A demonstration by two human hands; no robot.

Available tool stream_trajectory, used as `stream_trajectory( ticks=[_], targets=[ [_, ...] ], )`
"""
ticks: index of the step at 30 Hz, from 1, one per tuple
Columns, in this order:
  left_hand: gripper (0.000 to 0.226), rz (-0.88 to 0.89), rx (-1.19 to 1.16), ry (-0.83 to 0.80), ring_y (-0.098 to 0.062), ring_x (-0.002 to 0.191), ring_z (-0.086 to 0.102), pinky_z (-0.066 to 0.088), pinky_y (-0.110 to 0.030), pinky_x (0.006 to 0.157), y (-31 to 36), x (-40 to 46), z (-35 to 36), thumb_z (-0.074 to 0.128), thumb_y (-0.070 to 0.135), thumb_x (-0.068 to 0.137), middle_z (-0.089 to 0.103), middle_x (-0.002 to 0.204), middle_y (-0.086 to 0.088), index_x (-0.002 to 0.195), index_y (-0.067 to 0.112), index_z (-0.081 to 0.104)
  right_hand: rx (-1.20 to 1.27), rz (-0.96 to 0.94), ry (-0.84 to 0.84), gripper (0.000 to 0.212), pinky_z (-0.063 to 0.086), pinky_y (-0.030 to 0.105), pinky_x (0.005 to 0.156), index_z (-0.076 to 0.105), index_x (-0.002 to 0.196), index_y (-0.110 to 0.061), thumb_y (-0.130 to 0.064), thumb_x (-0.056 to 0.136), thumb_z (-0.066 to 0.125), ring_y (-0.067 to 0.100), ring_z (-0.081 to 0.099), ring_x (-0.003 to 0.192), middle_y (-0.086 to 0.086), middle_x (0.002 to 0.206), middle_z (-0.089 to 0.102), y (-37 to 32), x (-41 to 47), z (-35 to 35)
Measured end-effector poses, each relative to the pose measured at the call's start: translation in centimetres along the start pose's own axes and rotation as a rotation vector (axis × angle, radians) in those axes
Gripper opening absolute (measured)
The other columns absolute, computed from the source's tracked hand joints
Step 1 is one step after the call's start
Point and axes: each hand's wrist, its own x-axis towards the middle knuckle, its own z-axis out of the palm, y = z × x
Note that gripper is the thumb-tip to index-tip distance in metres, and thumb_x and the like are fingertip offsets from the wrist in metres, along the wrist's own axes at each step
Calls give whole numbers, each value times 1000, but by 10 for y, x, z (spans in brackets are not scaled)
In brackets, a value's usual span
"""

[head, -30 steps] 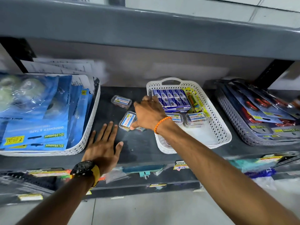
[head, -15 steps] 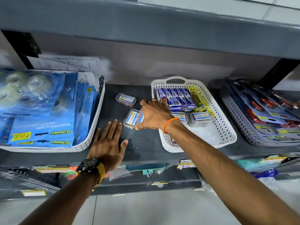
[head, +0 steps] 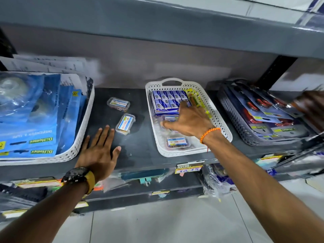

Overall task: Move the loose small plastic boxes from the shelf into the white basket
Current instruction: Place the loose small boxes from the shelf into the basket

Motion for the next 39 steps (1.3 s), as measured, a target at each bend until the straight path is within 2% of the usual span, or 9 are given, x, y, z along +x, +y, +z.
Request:
stream_trajectory(
  ticks=[4,11,13,18,23,27,30,35,39],
  targets=[
    [77,11,-12,-6,-20,153,9,9,-49,123,-1,0,0,13,58,92,10,167,1,158,20,15,-30,94,-78,115,48,42,90,25,145,-6,-82,66,58,36,60,107,9,102,62,8,-10,20],
    [77,17,-21,-13,-19,154,6,7,-48,123,-1,0,-2,11,58,92,5,167,2,158,20,11,-34,95,-9,98,48,38,84,37,137,-8,-72,71,67,32,59,106,8,104,61,-2,-15,33],
    [76,18,-16,-13,-19,154,6,8,-48,123,-1,0,-1,10,59,92,5,168,2,158,21,11,-66,117,-1,110,48,42,89,33,140,-7,-80,65,65,34,58,113,11,116,63,-4,-16,35],
    [76,19,-22,-8,-19,153,7,9,-49,123,-1,0,-1,12,58,93,7,167,2,158,20,13,-113,145,-45,118,45,47,95,38,137,-7,-96,60,45,35,55,119,15,126,61,-6,-17,31],
    [75,22,-42,6,-21,153,11,10,-51,123,0,-1,-2,14,58,94,10,167,0,158,19,17,-213,35,-56,93,47,44,86,58,107,-14,-91,75,17,33,61,104,13,104,66,13,-22,5],
    [75,18,-35,5,-21,153,10,9,-50,123,1,-2,-1,13,57,93,9,167,0,158,19,15,-91,-88,-285,54,44,34,88,58,112,-20,-67,85,55,27,59,107,4,115,66,29,-27,-20],
    [75,18,-32,-2,-20,153,8,9,-50,123,-1,-2,-2,13,57,93,8,167,1,158,19,14,-42,-100,-399,69,45,34,99,55,132,-18,-46,74,81,27,55,119,7,131,60,31,-24,-12],
    [75,18,-17,-12,-19,154,5,6,-48,123,-1,0,-2,10,58,93,5,167,2,159,21,10,-3,-105,-396,65,44,30,93,57,131,-14,-26,74,85,29,55,114,14,128,59,33,-18,10],
    [75,15,-11,-20,-18,154,3,5,-48,124,-1,0,-2,9,58,93,2,167,3,159,22,7,5,-91,-372,66,45,35,101,58,129,-10,-22,72,87,30,54,117,14,128,58,32,-16,18]
  ],
)
